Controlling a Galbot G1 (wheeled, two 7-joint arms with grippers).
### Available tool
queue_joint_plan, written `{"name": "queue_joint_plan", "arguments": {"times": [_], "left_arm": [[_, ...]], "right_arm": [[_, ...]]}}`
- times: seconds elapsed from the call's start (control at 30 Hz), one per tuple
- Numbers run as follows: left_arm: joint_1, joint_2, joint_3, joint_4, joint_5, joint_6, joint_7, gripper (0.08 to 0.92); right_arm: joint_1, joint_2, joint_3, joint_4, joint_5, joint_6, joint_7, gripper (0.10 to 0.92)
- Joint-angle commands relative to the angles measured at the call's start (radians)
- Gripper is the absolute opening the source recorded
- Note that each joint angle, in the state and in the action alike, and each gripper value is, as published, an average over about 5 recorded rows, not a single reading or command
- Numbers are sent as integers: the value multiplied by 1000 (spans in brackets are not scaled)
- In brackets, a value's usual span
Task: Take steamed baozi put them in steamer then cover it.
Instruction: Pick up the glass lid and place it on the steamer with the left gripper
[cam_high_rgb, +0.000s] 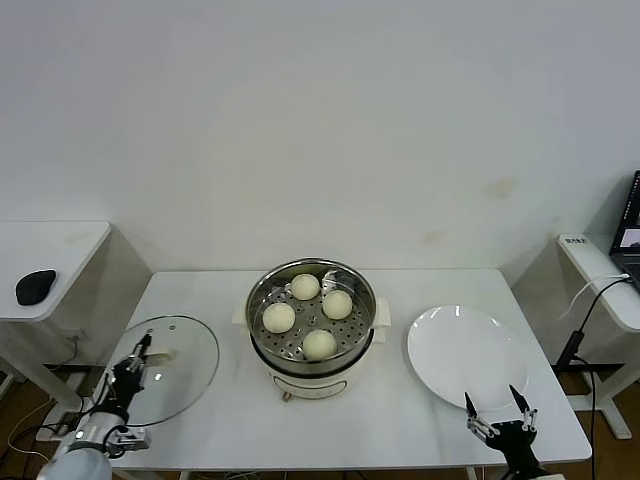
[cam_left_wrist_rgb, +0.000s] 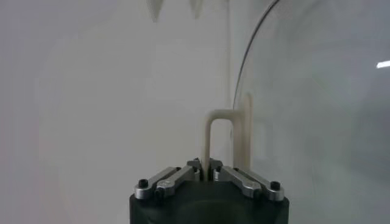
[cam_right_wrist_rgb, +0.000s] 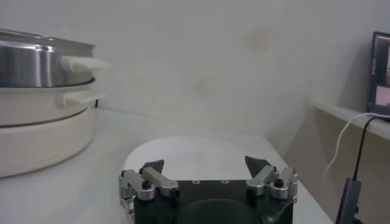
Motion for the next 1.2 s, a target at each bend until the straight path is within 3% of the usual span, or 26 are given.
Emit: {"name": "queue_joint_plan", "arguments": {"times": [0.03,0.23,0.4,0.7,0.97,1.2], "left_arm": [[127,68,-173,-269,-108,125,138,147],[141,127,-170,-428,-206,241,215,147],[98,180,-30,-563,-235,360,241,147],[-184,258,334,-509,-197,517,274,147],[-419,154,572,-474,-50,622,398,147],[-526,33,692,-406,62,668,480,147]], "right_arm": [[-14,-7,-8,18,-4,3,-2,823],[-26,-15,-12,31,-6,3,-7,823],[-21,-12,-23,30,-20,3,-9,823],[-11,28,-57,7,-107,22,9,823],[-3,60,-83,-25,-173,45,24,823],[3,88,-108,-37,-231,60,42,823]]}}
